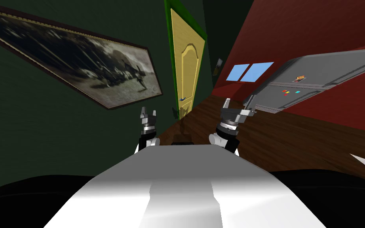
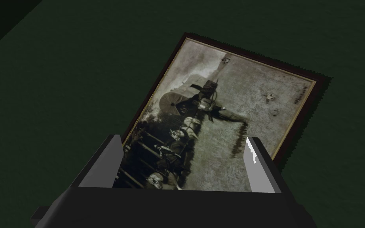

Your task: Pull the door open

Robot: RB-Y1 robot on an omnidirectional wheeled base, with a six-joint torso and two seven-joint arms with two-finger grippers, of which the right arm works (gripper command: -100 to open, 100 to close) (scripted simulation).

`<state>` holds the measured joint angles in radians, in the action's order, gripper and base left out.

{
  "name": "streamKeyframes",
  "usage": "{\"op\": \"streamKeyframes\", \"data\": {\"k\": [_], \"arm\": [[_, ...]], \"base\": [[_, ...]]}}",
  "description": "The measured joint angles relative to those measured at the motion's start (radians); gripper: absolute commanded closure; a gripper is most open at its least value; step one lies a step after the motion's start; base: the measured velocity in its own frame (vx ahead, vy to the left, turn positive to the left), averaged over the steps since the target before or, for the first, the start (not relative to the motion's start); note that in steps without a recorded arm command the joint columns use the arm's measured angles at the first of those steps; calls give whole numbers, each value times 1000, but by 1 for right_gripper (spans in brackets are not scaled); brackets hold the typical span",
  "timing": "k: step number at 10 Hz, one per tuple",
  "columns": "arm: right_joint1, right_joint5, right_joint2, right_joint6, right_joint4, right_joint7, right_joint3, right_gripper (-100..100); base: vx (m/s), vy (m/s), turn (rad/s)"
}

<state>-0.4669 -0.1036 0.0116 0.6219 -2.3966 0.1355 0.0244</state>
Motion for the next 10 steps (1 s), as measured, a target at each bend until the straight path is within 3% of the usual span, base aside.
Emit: {"op": "streamKeyframes", "data": {"k": [4, 10], "arm": [[15, -1, -32, 13, 75, 12, -9, -100], [67, 6, -72, 17, 202, 22, -31, -100]], "base": [[99, -19, 73], [93, -24, 92]]}}
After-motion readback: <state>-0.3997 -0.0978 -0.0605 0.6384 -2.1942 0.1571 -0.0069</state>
